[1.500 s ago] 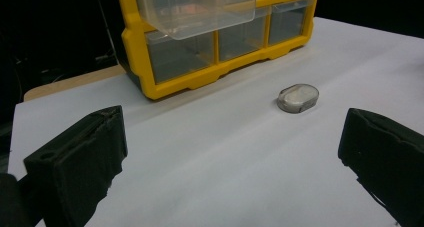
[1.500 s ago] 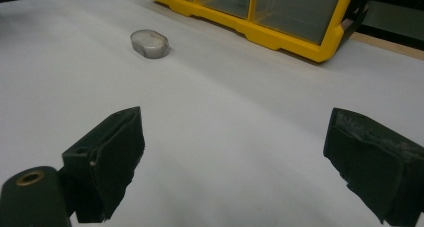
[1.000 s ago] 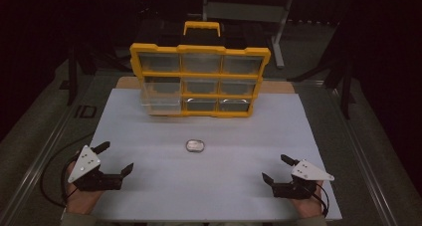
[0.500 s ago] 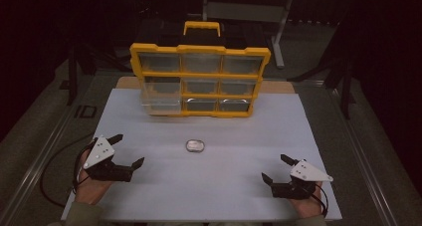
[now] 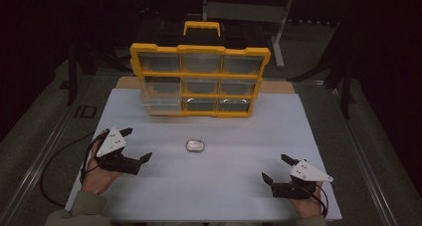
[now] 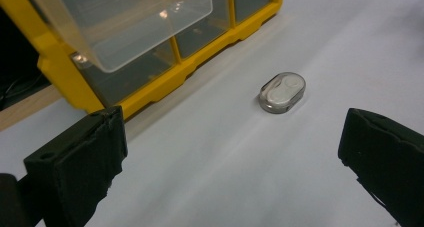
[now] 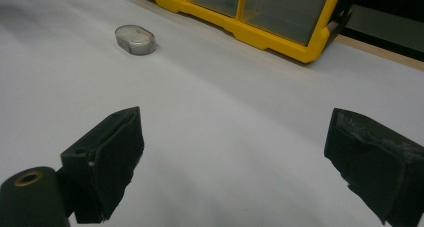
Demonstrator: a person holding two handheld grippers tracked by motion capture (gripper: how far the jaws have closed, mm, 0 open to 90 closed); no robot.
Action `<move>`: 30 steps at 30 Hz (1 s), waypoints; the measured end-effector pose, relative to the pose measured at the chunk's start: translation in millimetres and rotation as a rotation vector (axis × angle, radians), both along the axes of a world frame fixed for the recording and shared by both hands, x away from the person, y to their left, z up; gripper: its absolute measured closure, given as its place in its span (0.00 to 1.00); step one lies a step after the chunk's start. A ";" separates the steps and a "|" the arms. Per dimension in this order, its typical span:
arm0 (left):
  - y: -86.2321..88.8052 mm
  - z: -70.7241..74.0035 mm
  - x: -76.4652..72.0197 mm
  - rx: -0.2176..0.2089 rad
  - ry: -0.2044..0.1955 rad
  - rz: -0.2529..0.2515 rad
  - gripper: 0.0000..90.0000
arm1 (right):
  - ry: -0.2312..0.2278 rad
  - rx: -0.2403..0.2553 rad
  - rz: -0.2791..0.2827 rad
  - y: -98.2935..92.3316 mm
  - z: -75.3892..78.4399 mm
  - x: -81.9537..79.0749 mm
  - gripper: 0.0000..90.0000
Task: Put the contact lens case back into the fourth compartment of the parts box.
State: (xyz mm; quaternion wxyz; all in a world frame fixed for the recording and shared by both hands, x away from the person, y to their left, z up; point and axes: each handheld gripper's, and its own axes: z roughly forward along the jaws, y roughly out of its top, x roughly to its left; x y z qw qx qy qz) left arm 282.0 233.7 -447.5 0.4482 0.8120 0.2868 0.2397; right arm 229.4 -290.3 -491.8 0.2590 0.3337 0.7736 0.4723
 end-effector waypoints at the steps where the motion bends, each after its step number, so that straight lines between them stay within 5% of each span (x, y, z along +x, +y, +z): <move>1: -0.7 0.6 1.1 0.000 0.000 -0.001 0.00 | 0.002 0.001 -0.001 -0.1 -0.1 0.0 0.09; 30: -34.6 10.9 37.0 0.093 0.033 -0.128 0.00 | 0.006 0.013 -0.026 -3.0 -0.6 1.1 0.08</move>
